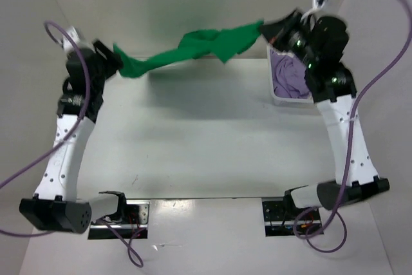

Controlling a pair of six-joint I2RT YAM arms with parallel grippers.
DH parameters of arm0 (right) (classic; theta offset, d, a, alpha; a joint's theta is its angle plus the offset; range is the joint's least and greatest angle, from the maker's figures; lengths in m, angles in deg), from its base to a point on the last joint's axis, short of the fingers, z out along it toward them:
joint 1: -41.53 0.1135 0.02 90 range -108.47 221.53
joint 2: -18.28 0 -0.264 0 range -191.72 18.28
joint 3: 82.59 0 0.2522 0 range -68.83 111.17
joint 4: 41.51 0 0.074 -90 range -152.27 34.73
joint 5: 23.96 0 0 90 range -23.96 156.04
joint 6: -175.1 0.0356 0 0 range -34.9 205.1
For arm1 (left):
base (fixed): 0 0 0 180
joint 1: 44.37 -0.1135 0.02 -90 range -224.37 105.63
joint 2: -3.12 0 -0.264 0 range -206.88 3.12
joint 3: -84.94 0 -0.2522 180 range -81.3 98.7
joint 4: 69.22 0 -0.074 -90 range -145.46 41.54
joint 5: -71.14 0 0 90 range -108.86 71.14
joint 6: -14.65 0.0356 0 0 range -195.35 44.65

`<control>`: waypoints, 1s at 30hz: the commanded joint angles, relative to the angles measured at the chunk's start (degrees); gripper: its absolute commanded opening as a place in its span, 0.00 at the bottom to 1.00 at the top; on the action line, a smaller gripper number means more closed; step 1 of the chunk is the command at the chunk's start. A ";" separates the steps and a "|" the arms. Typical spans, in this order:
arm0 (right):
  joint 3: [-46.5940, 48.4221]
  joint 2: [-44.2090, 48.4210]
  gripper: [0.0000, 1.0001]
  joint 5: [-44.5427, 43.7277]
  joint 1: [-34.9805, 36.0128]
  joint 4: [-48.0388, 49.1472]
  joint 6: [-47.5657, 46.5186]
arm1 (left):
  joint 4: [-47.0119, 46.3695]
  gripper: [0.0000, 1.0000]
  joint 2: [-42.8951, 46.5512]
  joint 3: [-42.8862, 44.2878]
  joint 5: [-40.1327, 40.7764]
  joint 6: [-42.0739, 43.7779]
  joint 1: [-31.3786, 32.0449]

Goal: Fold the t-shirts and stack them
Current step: Flatten out the tshirt

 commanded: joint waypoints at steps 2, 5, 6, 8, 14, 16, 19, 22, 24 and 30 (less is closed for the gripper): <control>-33.81 11.29 0.00 2.06 0.23 -0.49 0.35 | 5.17 0.78 11.37 -23.55 4.07 -5.46 -0.46; -53.78 16.74 0.00 0.30 0.23 -1.11 0.35 | 8.52 0.82 15.77 -32.81 4.07 -10.04 -0.46; -59.29 17.62 0.00 -0.92 0.23 -1.72 0.35 | 9.04 0.82 17.00 -36.29 2.07 -11.79 -0.46; -64.42 19.56 0.00 -0.93 0.23 -3.47 0.35 | 9.05 0.80 17.71 -40.69 -1.53 -14.69 -0.46; -66.65 20.89 0.00 -2.34 0.23 -6.63 0.35 | 2.56 0.80 16.31 -49.76 -10.79 -17.78 -0.46; -66.65 19.66 0.00 -3.04 0.23 -7.17 0.35 | -1.58 0.74 10.88 -50.56 -11.67 -18.31 -0.46; -66.65 19.65 0.00 -3.04 0.23 -7.17 0.35 | -5.81 0.64 1.39 -48.64 -11.14 -18.92 -0.46; -66.65 20.27 0.00 -3.04 0.23 -7.17 0.35 | -8.17 0.61 -5.13 -47.41 -10.52 -20.94 -0.46; -66.12 20.79 0.00 -3.04 0.23 -7.17 0.35 | -10.98 0.61 -10.12 -46.10 -9.12 -23.83 -0.46; -65.59 22.37 0.00 -3.04 0.23 -8.75 0.35 | -11.87 0.57 -14.72 -45.90 -8.43 -26.04 -0.46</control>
